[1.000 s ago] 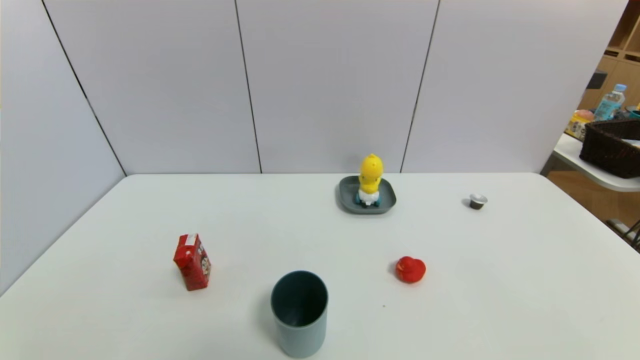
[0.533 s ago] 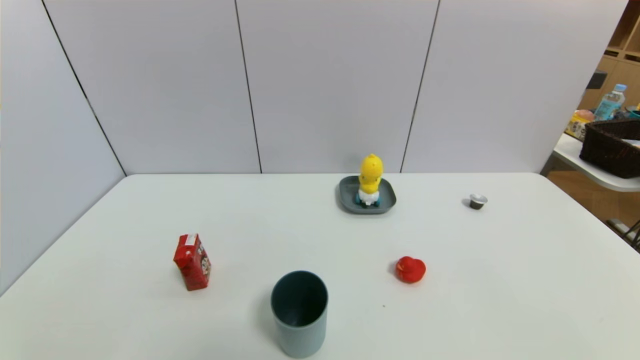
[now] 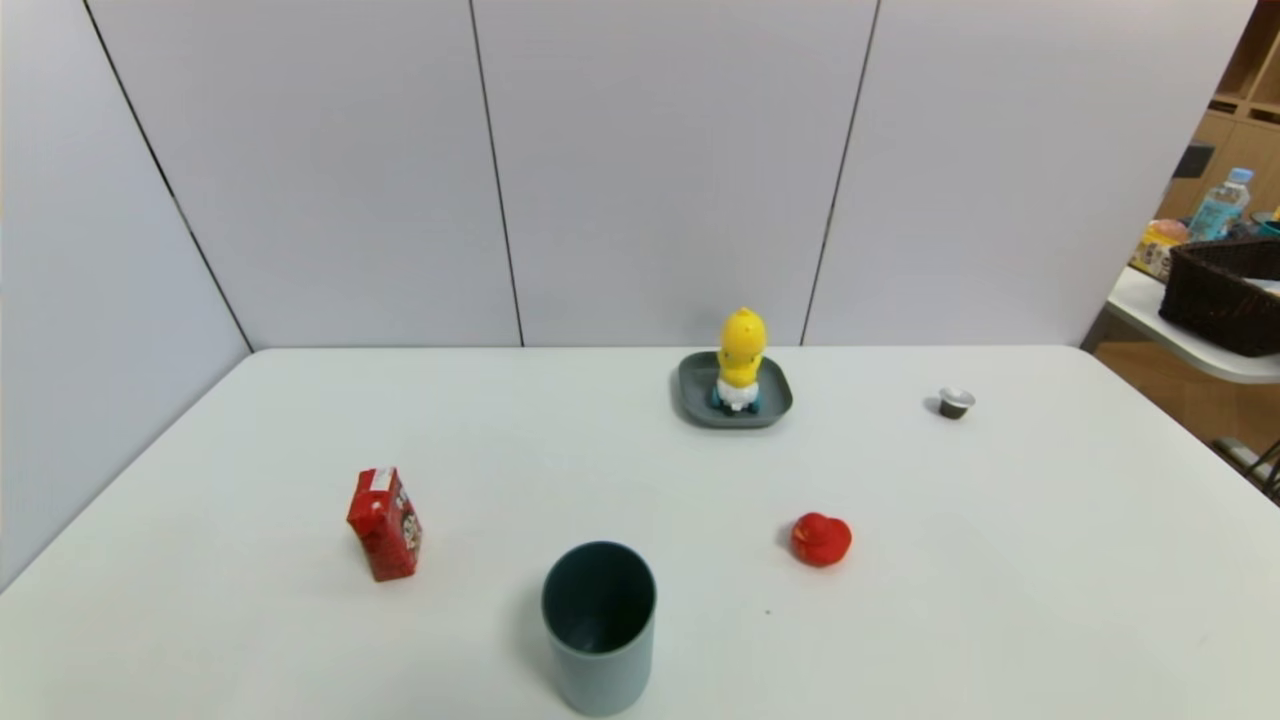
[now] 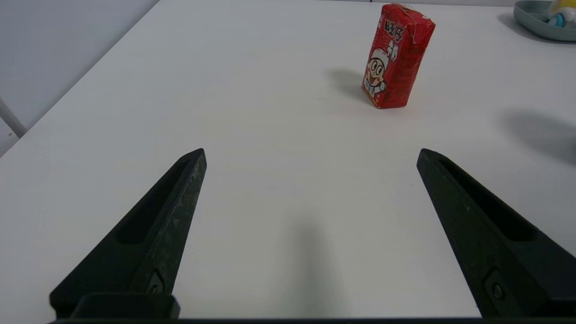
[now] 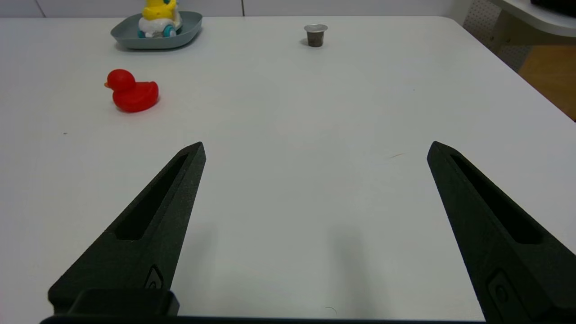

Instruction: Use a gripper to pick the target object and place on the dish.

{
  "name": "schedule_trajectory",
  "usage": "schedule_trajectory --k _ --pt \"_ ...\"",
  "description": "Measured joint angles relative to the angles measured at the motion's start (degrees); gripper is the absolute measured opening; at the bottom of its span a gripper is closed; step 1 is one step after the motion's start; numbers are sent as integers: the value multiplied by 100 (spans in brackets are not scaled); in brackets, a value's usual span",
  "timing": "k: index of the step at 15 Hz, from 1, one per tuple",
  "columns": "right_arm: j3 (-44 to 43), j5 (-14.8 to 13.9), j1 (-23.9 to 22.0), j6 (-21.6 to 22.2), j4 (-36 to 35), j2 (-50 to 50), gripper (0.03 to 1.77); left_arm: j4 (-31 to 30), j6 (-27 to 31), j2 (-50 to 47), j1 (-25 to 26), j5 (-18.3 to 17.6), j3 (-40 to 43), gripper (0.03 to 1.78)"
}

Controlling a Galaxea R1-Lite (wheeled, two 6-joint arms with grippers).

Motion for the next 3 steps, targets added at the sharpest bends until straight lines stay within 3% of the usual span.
schedule_trajectory --k 3 --pt "0 -9 0 7 -2 0 171 0 0 0 0 -1 0 169"
